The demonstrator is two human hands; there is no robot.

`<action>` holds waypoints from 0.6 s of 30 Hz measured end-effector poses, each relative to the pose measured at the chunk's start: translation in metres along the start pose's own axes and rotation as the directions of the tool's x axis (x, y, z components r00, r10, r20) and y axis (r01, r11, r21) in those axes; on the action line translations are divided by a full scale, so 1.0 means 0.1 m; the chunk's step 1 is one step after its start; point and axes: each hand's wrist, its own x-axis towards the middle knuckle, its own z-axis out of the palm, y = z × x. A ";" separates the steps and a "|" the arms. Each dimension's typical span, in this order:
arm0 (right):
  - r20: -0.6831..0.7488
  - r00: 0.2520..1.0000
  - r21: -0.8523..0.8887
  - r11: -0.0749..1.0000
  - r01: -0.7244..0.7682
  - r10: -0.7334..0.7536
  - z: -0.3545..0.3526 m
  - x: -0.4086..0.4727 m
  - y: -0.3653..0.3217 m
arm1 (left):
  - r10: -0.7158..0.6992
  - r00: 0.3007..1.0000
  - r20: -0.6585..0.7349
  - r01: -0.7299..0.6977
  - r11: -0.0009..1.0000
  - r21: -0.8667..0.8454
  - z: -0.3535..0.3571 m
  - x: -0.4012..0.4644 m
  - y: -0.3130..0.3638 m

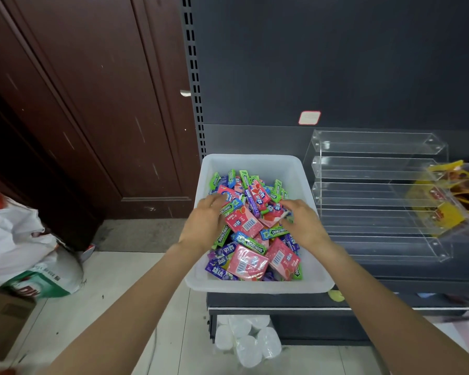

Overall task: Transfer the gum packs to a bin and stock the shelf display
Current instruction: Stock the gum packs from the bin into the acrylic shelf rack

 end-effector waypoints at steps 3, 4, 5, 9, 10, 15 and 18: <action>0.128 0.992 -0.039 0.999 0.011 -0.006 0.10 0.00 0.02 | 0.019 0.994 0.110 -0.035 0.990 0.139 0.07 0.03 0.03; 0.152 0.988 -0.054 0.998 0.020 -0.011 0.12 0.00 0.01 | 0.028 0.993 0.115 -0.050 0.980 0.191 0.09 0.04 0.04; 0.171 0.985 -0.077 0.997 0.025 -0.011 0.15 0.00 0.00 | 0.033 0.993 0.114 -0.059 0.972 0.229 0.10 0.05 0.05; 0.171 0.985 -0.176 0.984 0.009 0.021 0.20 0.05 -0.02 | 0.013 0.995 0.096 -0.036 0.969 0.245 0.10 0.14 0.07; 0.168 0.985 -0.193 0.981 -0.001 0.034 0.20 0.06 -0.02 | 0.006 0.996 0.093 -0.027 0.974 0.227 0.09 0.16 0.08; 0.178 0.984 -0.265 0.964 0.016 0.033 0.18 0.08 -0.05 | 0.014 0.999 0.037 -0.014 1.000 0.015 0.01 0.22 0.05; 0.089 0.994 -0.148 0.988 -0.044 0.057 0.13 0.03 -0.11 | 0.000 1.000 -0.023 -0.004 0.983 -0.181 -0.12 0.21 0.06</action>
